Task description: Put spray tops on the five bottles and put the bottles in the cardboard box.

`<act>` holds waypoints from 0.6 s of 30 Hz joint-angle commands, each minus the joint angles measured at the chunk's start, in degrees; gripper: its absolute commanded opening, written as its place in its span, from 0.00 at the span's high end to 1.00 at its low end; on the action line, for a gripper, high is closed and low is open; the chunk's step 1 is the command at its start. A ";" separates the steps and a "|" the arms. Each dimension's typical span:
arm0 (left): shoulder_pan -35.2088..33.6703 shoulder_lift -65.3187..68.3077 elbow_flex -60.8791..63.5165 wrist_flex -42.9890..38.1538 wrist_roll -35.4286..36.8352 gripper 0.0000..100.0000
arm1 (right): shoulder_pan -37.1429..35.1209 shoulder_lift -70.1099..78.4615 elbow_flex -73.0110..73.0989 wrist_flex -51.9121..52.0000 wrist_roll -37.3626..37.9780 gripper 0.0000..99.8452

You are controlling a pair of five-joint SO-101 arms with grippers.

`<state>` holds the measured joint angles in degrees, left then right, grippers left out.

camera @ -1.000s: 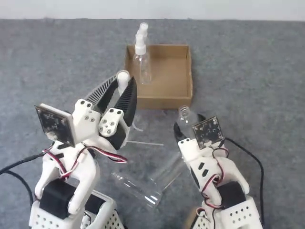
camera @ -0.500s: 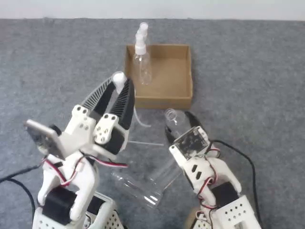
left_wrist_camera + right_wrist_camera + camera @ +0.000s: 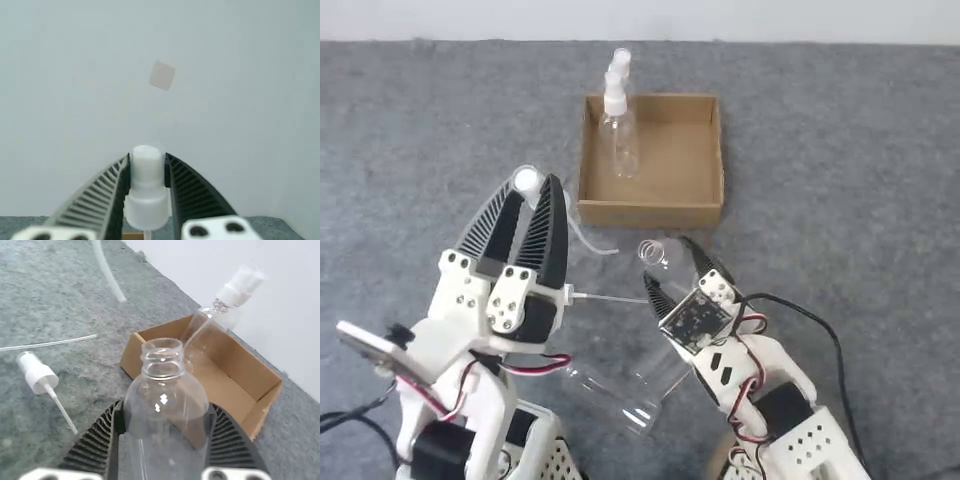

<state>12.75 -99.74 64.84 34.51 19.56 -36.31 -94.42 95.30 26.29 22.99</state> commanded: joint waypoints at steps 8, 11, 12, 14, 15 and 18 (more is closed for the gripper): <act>-0.09 -3.52 2.42 -1.67 0.62 0.99 | -4.44 -1.45 1.49 -1.63 0.97 0.90; -0.09 -3.78 3.12 -1.67 0.62 0.99 | -4.70 -1.45 1.49 -1.63 0.97 0.90; -0.09 -3.78 3.47 -1.76 0.62 0.99 | -4.70 -1.45 1.49 -1.63 0.97 0.90; 0.00 -3.78 4.00 -1.76 0.62 0.99 | -4.79 -1.45 1.49 -1.63 0.97 0.90; 0.00 -3.78 4.18 -1.76 0.62 0.99 | -5.14 -1.45 1.49 -1.63 0.97 0.90; 0.00 -3.78 4.35 -1.76 0.62 0.99 | -6.46 -1.45 1.49 -1.27 0.97 0.90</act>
<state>12.75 -102.90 69.58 34.51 19.65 -41.41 -94.42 95.56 26.29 23.16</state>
